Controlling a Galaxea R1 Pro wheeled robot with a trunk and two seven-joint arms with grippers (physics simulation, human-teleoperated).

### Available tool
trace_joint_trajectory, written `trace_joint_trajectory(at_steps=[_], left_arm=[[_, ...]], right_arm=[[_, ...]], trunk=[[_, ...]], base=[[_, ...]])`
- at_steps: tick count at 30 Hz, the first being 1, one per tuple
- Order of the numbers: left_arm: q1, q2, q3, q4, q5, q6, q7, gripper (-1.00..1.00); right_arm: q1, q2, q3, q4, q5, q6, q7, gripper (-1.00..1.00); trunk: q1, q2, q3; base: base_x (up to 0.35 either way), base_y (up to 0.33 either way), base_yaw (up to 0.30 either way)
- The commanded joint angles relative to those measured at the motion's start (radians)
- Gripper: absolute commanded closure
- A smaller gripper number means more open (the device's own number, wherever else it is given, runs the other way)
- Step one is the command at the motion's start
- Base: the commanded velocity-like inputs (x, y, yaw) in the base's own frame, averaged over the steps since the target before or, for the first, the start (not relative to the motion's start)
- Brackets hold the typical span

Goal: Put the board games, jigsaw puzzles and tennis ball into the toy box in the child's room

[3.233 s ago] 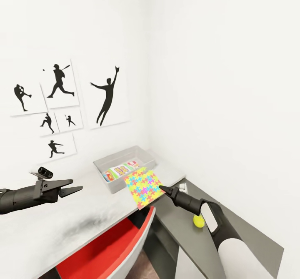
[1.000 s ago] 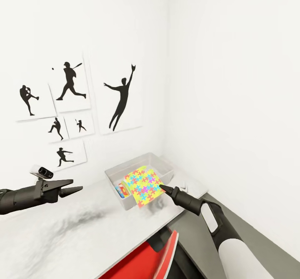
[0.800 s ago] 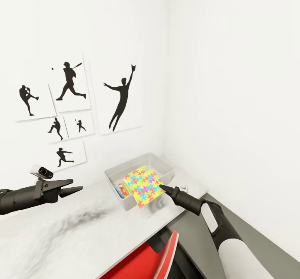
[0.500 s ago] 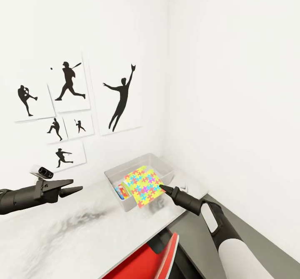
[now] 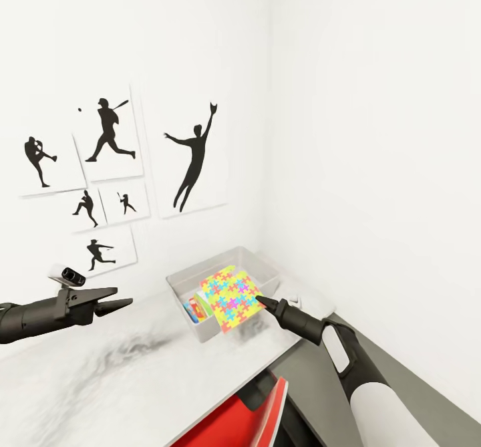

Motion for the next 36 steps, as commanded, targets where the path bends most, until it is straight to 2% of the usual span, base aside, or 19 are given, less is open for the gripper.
trace_joint_trajectory(at_steps=[1, 7, 16, 36], left_arm=[[-0.001, 0.001, -0.002, 0.001, 0.001, 0.003, -0.004, -1.0], [-0.001, 0.001, -0.002, 0.001, 0.001, 0.003, -0.004, -1.0], [-0.001, 0.001, -0.002, 0.001, 0.001, 0.003, -0.004, -1.0], [-0.001, 0.001, -0.002, 0.001, 0.0, 0.003, -0.004, -1.0]], right_arm=[[-0.001, 0.001, -0.004, 0.0, -0.001, 0.005, 0.002, 1.0], [0.0, 0.001, -0.004, 0.0, -0.001, 0.005, 0.002, 1.0], [-0.001, 0.001, -0.003, 0.0, -0.001, 0.005, 0.002, 1.0], [-0.003, -0.007, -0.005, 0.001, 0.014, 0.02, -0.02, 1.0]], trunk=[[0.0, -0.001, 0.0], [0.0, -0.001, 0.0], [0.0, -0.001, 0.0], [0.0, -0.001, 0.0]], base=[[0.017, 0.0, 0.0], [0.062, 0.0, 0.005], [0.009, 0.0, 0.135], [0.0, 0.0, 0.003]])
